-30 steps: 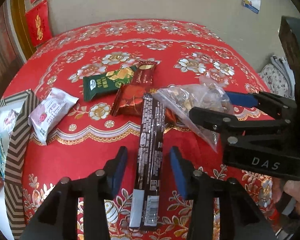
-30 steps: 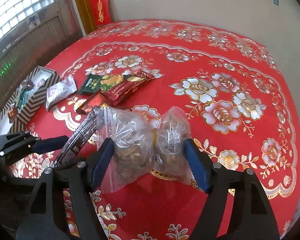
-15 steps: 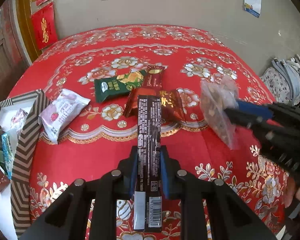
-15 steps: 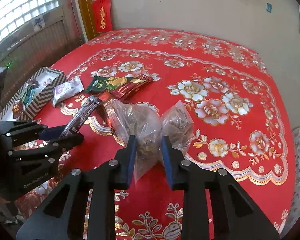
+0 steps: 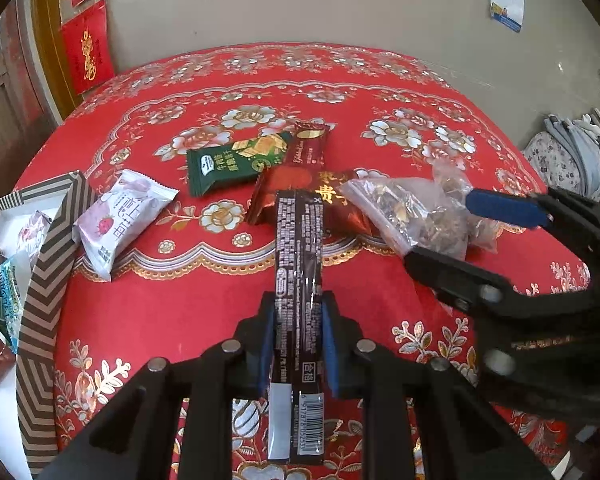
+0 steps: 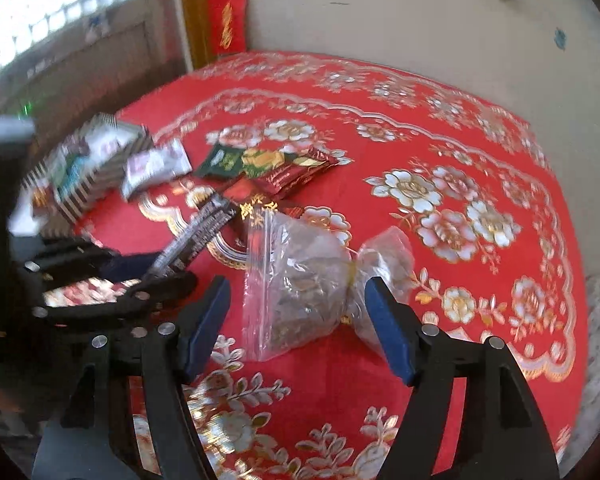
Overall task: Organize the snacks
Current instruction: 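Lift the chocolate bar with the left gripper while the right lifts the clear nut bag toward the tray, then carry the chocolate bar with the left gripper while the right carries the nut bag over the tray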
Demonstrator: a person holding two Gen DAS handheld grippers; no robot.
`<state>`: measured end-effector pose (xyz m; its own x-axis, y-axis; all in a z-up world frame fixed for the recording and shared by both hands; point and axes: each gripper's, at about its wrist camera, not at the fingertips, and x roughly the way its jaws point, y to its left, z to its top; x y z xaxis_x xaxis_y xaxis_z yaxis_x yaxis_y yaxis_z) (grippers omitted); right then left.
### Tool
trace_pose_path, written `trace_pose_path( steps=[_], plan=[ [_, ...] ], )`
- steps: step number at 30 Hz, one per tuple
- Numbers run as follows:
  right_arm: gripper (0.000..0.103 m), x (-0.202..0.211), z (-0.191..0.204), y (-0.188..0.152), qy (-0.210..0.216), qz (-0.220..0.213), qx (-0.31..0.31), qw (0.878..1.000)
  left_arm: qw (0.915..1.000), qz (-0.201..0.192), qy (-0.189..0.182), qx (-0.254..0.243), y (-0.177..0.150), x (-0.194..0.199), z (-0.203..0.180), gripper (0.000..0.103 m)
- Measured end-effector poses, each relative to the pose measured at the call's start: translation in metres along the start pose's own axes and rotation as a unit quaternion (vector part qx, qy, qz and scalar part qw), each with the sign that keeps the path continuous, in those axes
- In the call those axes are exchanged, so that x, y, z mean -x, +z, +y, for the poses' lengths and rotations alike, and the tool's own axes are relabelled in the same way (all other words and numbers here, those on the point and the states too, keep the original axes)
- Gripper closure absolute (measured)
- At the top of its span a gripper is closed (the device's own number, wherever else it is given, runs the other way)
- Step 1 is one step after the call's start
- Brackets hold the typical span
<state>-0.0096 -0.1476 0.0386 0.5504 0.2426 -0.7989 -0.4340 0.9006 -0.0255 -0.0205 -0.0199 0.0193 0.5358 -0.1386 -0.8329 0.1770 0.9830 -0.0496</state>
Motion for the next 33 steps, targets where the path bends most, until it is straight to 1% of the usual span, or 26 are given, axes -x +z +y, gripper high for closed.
trace_pose_path(
  steps=[3,4,5,6,7,8,9,10,11,13,18,21,26,33],
  plan=[
    [0.033,-0.018,-0.005,0.003,-0.021,0.019,0.016,0.999,1.0000,0.001,-0.001,0.001,0.000,0.000,0.000,0.077],
    [0.033,-0.024,-0.009,0.003,-0.018,0.025,0.012,0.999,1.0000,0.000,0.000,0.000,0.000,0.000,0.001,0.077],
    [0.033,-0.025,-0.012,0.002,-0.014,0.021,0.010,1.000,1.0000,0.000,-0.001,0.000,0.000,0.000,0.001,0.077],
    [0.038,-0.024,-0.014,0.002,-0.010,0.015,0.006,1.000,1.0000,0.000,-0.001,0.000,0.000,0.000,0.001,0.077],
    [0.046,-0.023,-0.019,0.002,-0.004,0.011,-0.006,1.000,1.0000,0.000,-0.001,0.000,0.000,0.000,0.001,0.077],
    [0.058,-0.021,-0.022,0.002,0.000,0.010,-0.017,1.000,1.0000,0.000,-0.001,0.000,0.000,0.000,0.001,0.077],
    [0.063,-0.019,-0.029,0.002,0.016,0.008,-0.038,0.999,1.0000,-0.001,-0.003,0.000,0.000,0.000,0.001,0.078],
    [0.064,-0.017,-0.034,0.001,0.032,0.006,-0.056,0.998,1.0000,-0.004,-0.004,0.001,0.000,0.002,0.000,0.079],
    [0.065,-0.015,-0.037,0.000,0.037,0.005,-0.065,0.997,1.0000,-0.007,-0.004,0.000,0.000,0.003,0.000,0.079],
    [0.066,-0.008,-0.036,-0.004,0.020,-0.001,-0.059,0.998,0.9999,-0.015,-0.007,0.002,0.000,0.007,0.001,0.080],
    [0.066,0.017,-0.028,-0.009,0.007,-0.034,-0.055,0.998,0.9994,-0.031,-0.013,0.008,0.001,0.020,0.006,0.080],
    [0.066,0.028,-0.023,-0.007,0.008,-0.046,-0.055,0.997,0.9990,-0.038,-0.021,0.012,0.000,0.031,0.012,0.080],
    [0.066,0.042,-0.004,0.002,0.019,-0.067,-0.042,0.997,0.9985,-0.047,-0.023,0.019,-0.001,0.045,0.024,0.080],
    [0.066,0.041,0.034,0.025,0.039,-0.081,-0.011,0.996,0.9973,-0.066,0.011,0.030,-0.004,0.065,0.052,0.080]
  ],
)
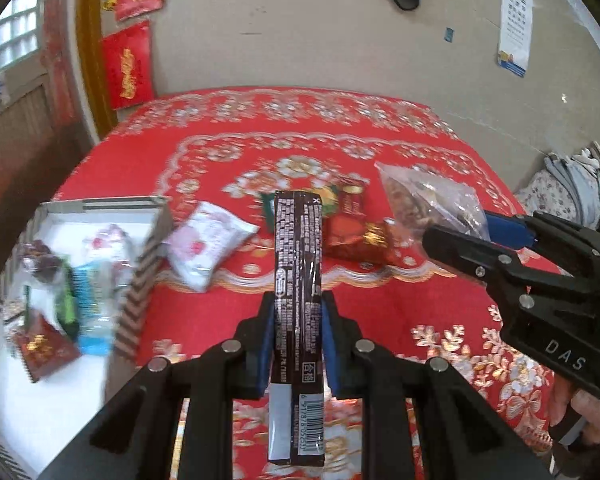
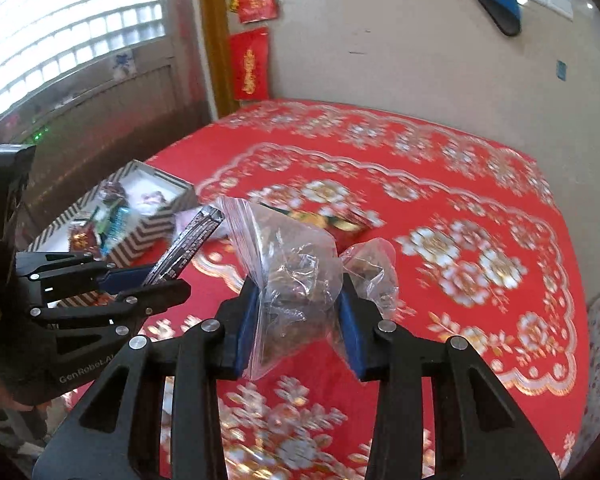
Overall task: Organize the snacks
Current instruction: 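Carry the chocolate bar with the left gripper while the right carries the nut bag over the tray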
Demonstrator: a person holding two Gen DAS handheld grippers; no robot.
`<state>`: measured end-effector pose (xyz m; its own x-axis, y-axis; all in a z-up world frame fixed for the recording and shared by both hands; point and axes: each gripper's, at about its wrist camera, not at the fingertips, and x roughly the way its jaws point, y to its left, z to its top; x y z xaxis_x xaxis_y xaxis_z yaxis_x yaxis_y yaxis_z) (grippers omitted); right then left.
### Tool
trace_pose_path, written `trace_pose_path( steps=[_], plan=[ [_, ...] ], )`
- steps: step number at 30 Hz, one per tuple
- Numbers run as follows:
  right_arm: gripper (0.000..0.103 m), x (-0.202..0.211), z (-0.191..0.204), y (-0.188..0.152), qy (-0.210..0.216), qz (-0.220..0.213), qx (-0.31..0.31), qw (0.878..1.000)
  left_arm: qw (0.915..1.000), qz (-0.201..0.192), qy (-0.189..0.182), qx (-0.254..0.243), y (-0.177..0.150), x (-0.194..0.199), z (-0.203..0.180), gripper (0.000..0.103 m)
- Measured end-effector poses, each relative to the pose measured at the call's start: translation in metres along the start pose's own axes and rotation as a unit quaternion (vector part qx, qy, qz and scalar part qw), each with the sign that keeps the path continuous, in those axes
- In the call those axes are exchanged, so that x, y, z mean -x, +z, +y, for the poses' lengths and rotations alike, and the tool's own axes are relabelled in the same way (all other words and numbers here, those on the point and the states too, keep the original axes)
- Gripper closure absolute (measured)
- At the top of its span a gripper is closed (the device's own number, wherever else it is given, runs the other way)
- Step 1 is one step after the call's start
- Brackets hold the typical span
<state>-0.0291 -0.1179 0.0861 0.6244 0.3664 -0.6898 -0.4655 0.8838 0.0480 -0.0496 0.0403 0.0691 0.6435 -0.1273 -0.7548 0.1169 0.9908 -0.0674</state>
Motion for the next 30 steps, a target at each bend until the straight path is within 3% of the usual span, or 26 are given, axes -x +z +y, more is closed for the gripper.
trace_pose_path(
  steps=[16,30],
  plan=[
    [0.067,-0.027,0.096,0.042,0.048,-0.008,0.072,0.996,0.9943,-0.039,0.080,0.059,-0.005,0.042,0.102,0.080],
    [0.067,-0.063,0.188,0.058,0.100,0.004,0.142,0.985,0.9823,-0.032,0.138,0.123,-0.030,0.054,0.187,0.080]
  ],
)
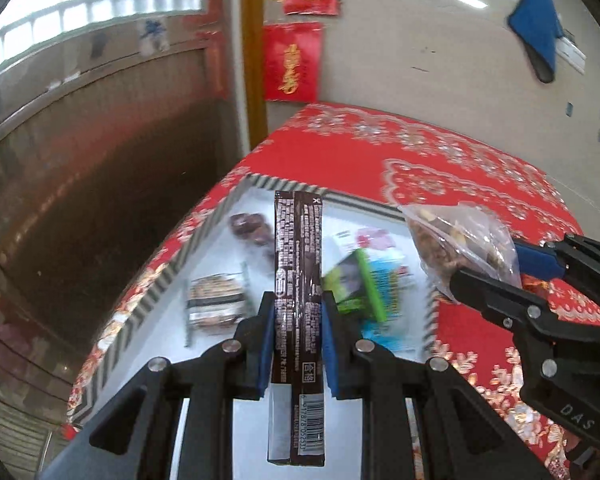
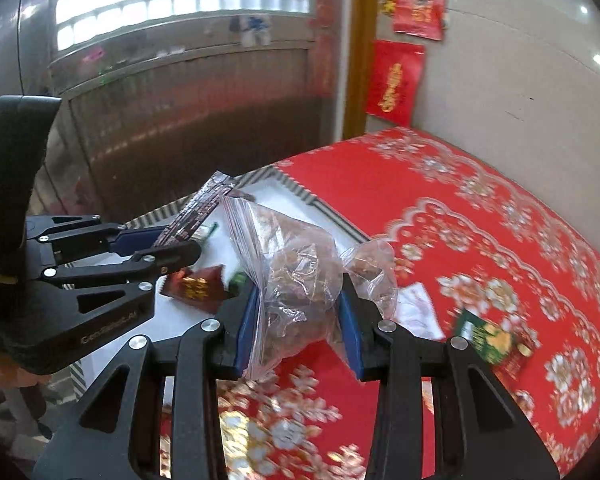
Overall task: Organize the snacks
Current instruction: 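Carry the chocolate bar with the left gripper while the right carries the nut bag over the tray, then open the left gripper to drop the chocolate bar while the right releases the nut bag in the tray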
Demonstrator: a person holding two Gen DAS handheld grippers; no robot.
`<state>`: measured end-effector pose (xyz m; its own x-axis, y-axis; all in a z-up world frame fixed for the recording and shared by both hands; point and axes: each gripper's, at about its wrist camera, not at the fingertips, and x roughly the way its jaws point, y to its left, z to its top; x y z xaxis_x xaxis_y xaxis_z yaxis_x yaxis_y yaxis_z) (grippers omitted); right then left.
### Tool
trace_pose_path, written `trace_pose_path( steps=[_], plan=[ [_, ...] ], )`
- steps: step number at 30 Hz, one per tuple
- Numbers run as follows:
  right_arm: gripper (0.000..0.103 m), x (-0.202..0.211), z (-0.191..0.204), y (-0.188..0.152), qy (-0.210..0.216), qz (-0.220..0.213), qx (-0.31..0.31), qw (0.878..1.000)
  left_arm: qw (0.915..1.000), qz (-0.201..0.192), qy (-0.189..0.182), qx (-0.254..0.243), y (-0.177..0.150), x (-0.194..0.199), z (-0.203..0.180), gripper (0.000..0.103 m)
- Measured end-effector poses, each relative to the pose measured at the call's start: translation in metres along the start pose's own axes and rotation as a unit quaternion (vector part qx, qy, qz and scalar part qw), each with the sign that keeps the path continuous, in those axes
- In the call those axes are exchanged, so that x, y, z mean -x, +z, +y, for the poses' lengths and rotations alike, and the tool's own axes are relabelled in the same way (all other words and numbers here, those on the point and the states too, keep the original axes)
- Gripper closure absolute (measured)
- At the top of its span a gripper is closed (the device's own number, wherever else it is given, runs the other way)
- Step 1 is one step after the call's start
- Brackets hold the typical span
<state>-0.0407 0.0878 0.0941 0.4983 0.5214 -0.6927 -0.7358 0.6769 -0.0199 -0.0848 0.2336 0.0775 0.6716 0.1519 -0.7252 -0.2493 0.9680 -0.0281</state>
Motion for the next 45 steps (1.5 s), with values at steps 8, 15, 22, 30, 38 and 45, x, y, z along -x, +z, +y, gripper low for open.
trace_pose_path(
  steps=[8,15,22,30,38,45],
  plan=[
    [0.067,-0.025,0.027,0.006,0.020,0.018,0.020,0.999,0.9995,0.009,0.016,0.027,-0.008,-0.008,0.032,0.080],
    [0.067,-0.042,0.047,0.006,0.031,0.032,0.036,0.998,0.9984,0.018,0.029,0.045,-0.015,-0.014,0.052,0.080],
    [0.067,-0.054,0.063,0.002,0.037,0.043,0.050,0.997,0.9973,0.029,0.037,0.057,-0.022,-0.024,0.061,0.080],
    [0.066,-0.062,0.078,-0.008,0.050,0.053,0.064,0.995,0.9959,0.042,0.039,0.071,-0.029,-0.032,0.064,0.077],
    [0.054,-0.060,0.079,-0.012,0.081,0.062,0.054,0.993,0.9940,0.036,0.053,0.088,-0.028,-0.030,0.071,0.055],
    [0.052,-0.042,0.082,-0.011,0.085,0.041,0.062,0.994,0.9935,0.021,0.058,0.095,-0.025,-0.022,0.071,0.033]
  ],
)
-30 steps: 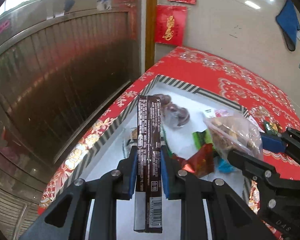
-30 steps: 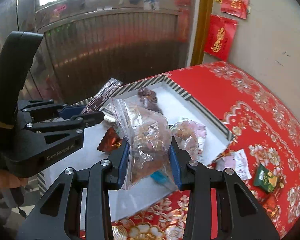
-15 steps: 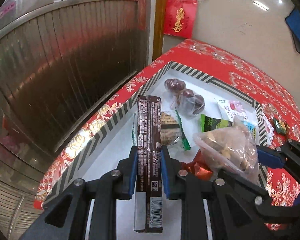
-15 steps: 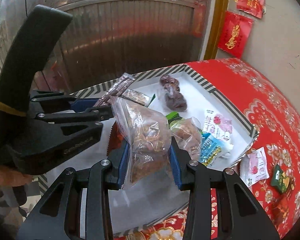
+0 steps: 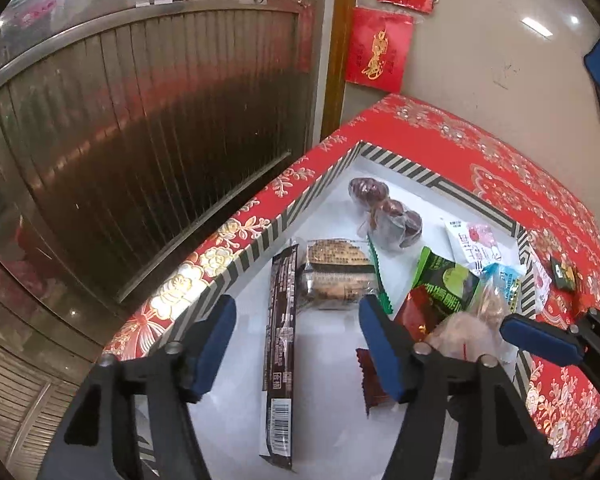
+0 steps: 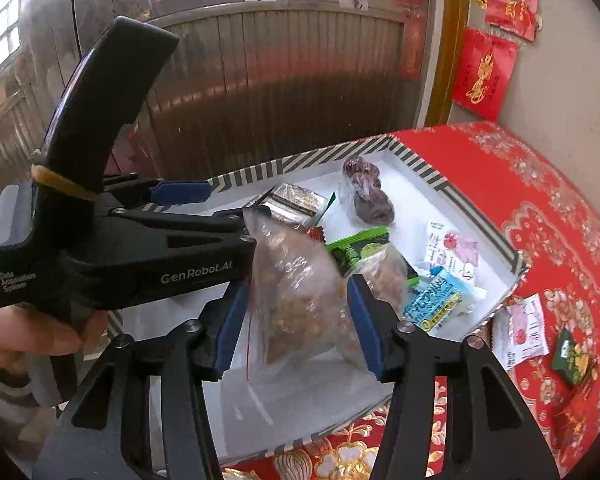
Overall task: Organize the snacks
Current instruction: 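Open the left gripper to drop the chocolate bar while the right releases the nut bag in the tray, then move both grippers back from the tray to the remaining snacks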
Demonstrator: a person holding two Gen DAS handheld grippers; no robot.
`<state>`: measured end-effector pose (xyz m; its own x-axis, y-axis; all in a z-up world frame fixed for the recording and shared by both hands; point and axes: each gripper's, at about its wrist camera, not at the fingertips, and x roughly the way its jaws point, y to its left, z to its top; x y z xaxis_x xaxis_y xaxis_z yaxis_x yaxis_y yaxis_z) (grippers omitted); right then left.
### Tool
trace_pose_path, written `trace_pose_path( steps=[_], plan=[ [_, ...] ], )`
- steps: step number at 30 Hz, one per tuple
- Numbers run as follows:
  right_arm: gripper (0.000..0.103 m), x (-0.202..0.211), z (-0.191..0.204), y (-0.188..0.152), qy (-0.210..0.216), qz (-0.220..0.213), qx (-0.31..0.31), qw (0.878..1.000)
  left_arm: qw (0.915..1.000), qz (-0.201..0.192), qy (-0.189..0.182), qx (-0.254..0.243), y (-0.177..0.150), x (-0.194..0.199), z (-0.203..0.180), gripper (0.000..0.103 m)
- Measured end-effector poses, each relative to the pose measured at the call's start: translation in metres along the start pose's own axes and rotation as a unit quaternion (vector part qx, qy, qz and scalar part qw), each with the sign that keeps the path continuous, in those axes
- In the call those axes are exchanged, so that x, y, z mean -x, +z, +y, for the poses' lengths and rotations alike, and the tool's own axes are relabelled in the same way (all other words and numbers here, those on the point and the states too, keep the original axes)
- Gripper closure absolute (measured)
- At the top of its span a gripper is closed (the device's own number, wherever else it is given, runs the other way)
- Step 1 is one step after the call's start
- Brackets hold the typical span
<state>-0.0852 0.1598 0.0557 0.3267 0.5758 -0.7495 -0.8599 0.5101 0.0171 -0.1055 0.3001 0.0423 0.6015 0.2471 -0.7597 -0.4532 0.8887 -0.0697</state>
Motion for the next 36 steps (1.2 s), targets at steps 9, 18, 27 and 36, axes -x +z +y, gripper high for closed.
trace_pose_path(
  steps=[9,18,27,36],
  plan=[
    [0.052,0.019,-0.020,-0.006,-0.001,-0.011,-0.035,0.999,0.9994,-0.032,0.014,-0.003,0.004,0.018,-0.008,0.014],
    [0.044,0.031,-0.035,-0.009,-0.013,-0.022,-0.067,0.997,0.9978,-0.062,0.020,-0.012,0.006,0.040,-0.019,0.008],
    [0.038,0.048,-0.056,-0.021,-0.039,-0.028,-0.093,0.995,0.9968,-0.073,-0.006,-0.031,0.009,0.052,-0.046,0.005],
    [0.038,0.081,-0.105,-0.058,-0.107,-0.016,-0.132,0.985,0.9947,-0.039,-0.071,-0.063,0.010,0.048,-0.096,0.004]
  ],
)
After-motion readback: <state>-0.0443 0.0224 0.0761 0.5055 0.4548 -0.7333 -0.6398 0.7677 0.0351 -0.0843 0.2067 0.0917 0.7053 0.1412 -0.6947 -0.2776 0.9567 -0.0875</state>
